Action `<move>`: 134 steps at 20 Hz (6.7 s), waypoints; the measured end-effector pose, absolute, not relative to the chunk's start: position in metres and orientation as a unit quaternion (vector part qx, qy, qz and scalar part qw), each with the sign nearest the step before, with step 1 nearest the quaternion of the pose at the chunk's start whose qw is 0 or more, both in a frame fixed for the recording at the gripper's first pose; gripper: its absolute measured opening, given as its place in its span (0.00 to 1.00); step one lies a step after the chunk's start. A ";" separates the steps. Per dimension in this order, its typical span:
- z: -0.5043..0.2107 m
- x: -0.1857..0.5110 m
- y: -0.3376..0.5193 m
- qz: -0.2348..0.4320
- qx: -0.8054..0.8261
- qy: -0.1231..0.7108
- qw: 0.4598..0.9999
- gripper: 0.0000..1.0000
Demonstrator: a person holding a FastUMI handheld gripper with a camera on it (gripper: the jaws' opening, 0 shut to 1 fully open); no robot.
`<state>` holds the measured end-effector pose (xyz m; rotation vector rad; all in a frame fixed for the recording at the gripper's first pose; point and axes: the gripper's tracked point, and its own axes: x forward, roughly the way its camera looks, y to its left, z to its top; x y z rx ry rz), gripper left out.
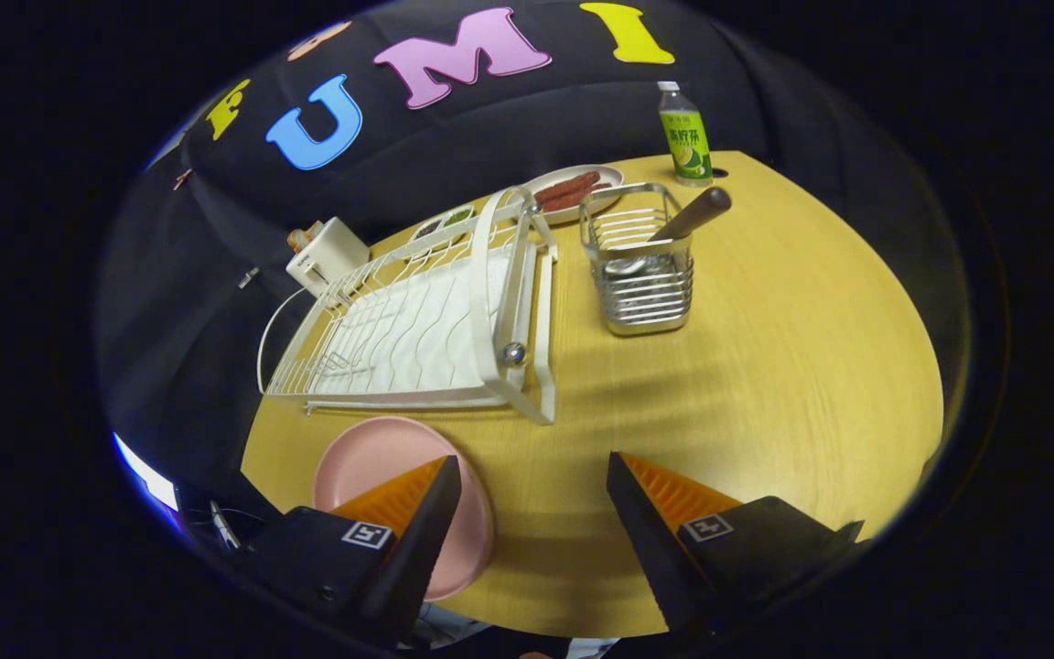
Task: Take the plate from the dish rack, then take the spoon from the basket and place it into the plate.
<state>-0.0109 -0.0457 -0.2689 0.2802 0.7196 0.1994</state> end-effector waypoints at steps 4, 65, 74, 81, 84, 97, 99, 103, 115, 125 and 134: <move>-0.237 0.011 -0.081 0.090 0.080 0.271 0.955 0.99; -0.091 0.106 -0.107 0.096 -0.035 0.055 0.993 0.13; -0.056 0.032 -0.012 0.125 -0.030 0.082 0.988 0.13; -0.090 -0.006 0.086 0.181 0.006 0.102 0.978 0.13; -0.129 -0.012 0.119 0.203 0.025 0.130 0.970 0.13; -0.204 -0.014 0.165 0.238 0.016 0.169 0.956 0.16; -0.207 -0.015 0.158 0.233 0.014 0.175 0.956 0.17; -0.217 -0.020 0.149 0.226 0.009 0.194 0.955 0.19; -0.143 -0.020 0.104 0.180 0.004 0.160 0.971 0.99; 0.024 -0.028 0.070 0.088 -0.001 0.028 0.996 0.98; 0.064 -0.088 -0.006 -0.005 0.010 -0.022 1.000 0.98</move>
